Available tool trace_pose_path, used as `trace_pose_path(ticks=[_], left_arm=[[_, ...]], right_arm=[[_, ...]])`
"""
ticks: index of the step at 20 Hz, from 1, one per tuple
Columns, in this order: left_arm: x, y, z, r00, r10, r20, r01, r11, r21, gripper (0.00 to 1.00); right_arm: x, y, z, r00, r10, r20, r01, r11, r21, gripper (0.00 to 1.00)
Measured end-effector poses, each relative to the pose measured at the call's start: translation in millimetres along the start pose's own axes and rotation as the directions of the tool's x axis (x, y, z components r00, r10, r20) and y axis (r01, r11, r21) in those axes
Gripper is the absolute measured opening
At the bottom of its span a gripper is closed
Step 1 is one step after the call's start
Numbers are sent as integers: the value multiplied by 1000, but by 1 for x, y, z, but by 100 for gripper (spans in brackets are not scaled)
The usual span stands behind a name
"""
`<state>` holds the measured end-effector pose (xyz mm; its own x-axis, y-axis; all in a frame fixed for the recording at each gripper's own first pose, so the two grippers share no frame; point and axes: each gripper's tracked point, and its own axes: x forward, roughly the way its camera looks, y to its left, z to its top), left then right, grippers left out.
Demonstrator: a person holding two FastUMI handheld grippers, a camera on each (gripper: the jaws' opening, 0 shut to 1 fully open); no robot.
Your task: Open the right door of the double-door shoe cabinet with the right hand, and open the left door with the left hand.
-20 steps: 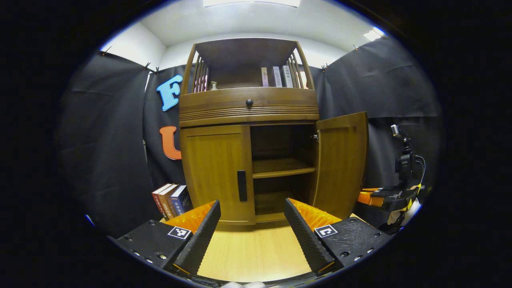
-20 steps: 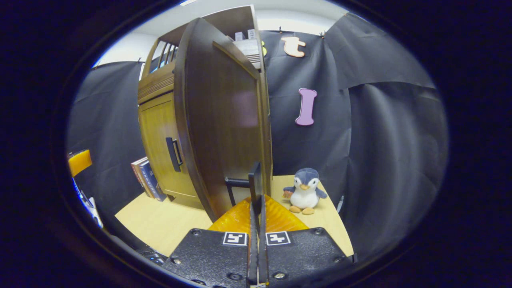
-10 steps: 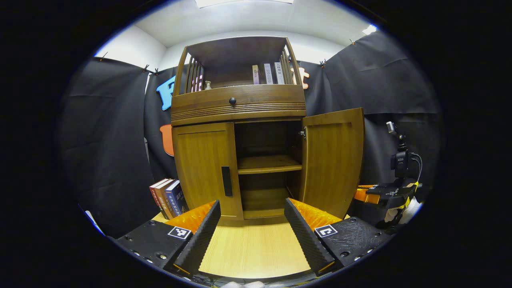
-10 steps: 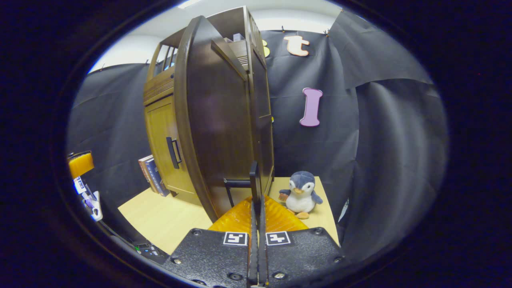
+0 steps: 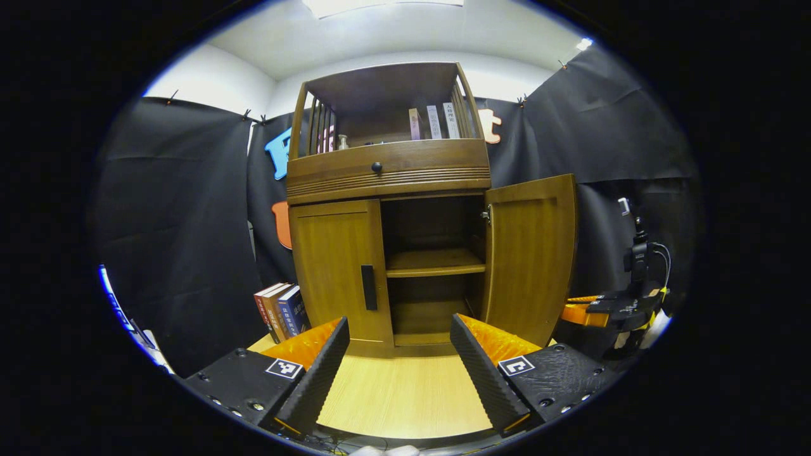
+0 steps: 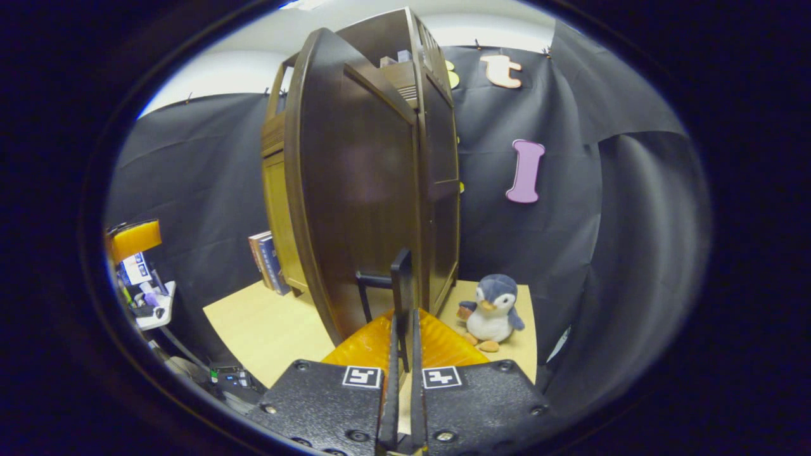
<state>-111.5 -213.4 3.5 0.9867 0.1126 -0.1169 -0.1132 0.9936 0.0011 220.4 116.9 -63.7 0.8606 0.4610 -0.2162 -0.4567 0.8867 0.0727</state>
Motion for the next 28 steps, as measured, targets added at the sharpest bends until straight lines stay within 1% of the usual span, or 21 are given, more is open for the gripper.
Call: trace_pose_path(ticks=[1, 2, 3, 4, 6, 10, 11, 13, 15, 16, 21, 24, 28], left_arm=[[1, 2, 0, 1000, 3, 3, -3, 1000, 4, 96], [2, 4, 0, 1000, 6, 5, -6, 1000, 8, 96], [5, 8, 1, 1000, 7, 8, -7, 1000, 11, 100], [9, 12, 1, 1000, 7, 11, -7, 1000, 13, 96], [18, 20, 2, 1000, 3, 16, -3, 1000, 12, 96], [50, 42, -4, 1000, -21, 17, 21, 1000, 15, 96], [59, 49, -4, 999, -28, 17, 28, 999, 19, 96], [76, 64, -7, 999, -38, 12, 38, 999, 24, 96], [96, 79, -7, 998, -57, 22, 56, 998, 27, 96], [106, 87, -11, 998, -66, 20, 66, 997, 27, 96], [147, 111, -24, 992, -123, 25, 122, 992, 26, 96], [178, 112, -36, 986, -164, 26, 164, 986, 16, 96], [225, 105, -47, 978, -202, 44, 202, 979, -5, 96]], right_arm=[[-3, -2, -1, 1000, -10, -4, 10, 1000, 0, 14], [-4, -8, -1, 999, -41, -7, 41, 999, -7, 19], [-10, -15, 2, 997, -75, -1, 75, 997, -12, 32], [-12, -19, 6, 995, -103, 17, 103, 995, -8, 44], [-13, -15, 16, 990, -130, 55, 129, 991, 21, 49], [-13, -8, 27, 979, -183, 93, 179, 983, 51, 82], [-15, -8, 30, 974, -203, 104, 198, 979, 53, 84], [-14, -6, 34, 964, -239, 114, 235, 971, 47, 85], [-13, -3, 40, 952, -271, 140, 267, 962, 49, 92], [-8, -3, 40, 945, -290, 149, 285, 957, 58, 94], [-3, 5, 44, 916, -363, 169, 354, 932, 85, 94], [-3, 8, 44, 896, -414, 162, 405, 910, 87, 95], [-9, 5, 43, 860, -488, 148, 481, 873, 79, 95]])
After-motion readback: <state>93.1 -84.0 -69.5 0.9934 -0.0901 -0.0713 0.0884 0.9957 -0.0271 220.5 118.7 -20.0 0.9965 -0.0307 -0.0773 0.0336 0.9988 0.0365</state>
